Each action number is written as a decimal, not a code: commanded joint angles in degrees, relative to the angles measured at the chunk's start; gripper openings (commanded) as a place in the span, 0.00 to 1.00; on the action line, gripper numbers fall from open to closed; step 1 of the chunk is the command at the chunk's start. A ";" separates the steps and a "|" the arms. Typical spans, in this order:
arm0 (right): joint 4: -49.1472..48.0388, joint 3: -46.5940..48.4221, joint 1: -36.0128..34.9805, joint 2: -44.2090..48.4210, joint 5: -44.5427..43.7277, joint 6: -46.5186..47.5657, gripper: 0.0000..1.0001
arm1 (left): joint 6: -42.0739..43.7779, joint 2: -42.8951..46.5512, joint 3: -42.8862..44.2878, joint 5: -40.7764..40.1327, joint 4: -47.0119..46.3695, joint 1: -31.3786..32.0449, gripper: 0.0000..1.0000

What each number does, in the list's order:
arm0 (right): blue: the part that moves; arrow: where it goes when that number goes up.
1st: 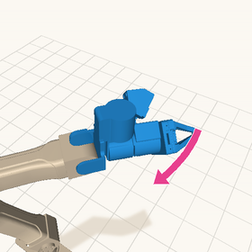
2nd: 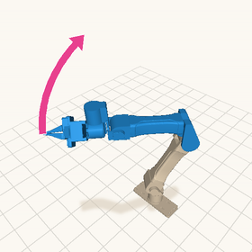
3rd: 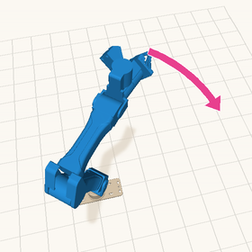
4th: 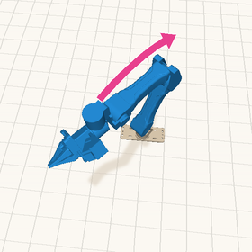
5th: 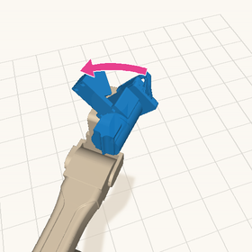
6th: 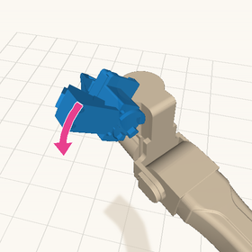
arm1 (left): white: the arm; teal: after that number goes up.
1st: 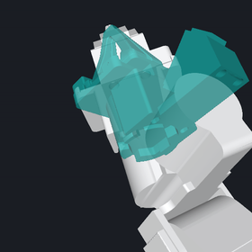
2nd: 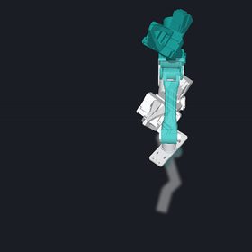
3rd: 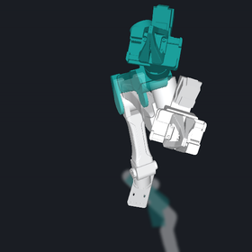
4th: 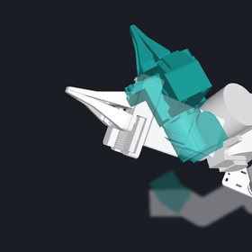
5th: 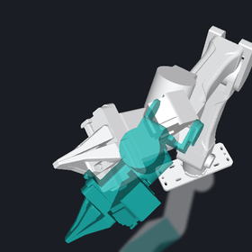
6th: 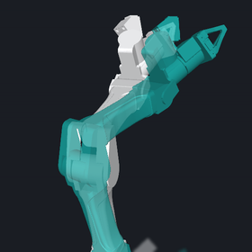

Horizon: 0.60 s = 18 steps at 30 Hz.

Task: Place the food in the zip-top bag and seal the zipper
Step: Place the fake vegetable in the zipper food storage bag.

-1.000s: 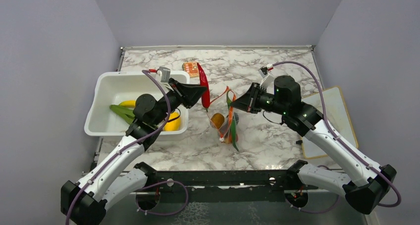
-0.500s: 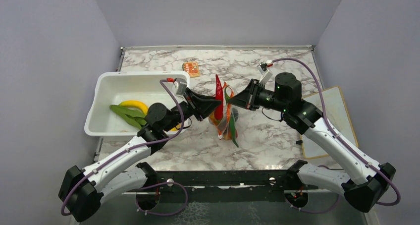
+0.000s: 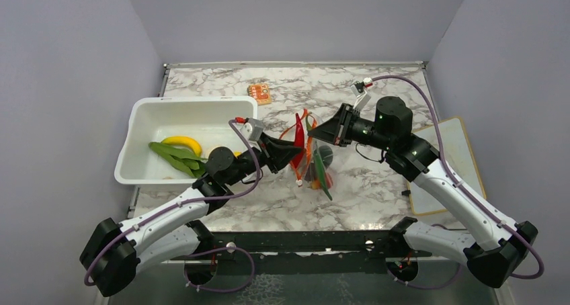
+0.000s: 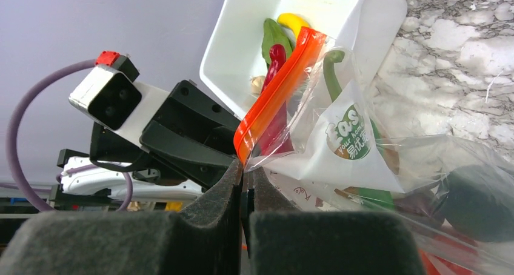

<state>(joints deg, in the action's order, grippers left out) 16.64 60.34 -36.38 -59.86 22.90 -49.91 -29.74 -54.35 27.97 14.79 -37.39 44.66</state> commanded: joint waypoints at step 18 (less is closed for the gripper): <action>-4.30 2.23 -0.09 0.68 0.61 -0.19 0.01 | 10.13 0.66 -4.82 11.14 -4.91 2.09 0.04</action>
<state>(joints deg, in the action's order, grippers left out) 16.19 60.82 -36.38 -59.86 22.92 -49.89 -20.62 -54.22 24.43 24.14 -40.60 46.33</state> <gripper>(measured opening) 0.017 0.245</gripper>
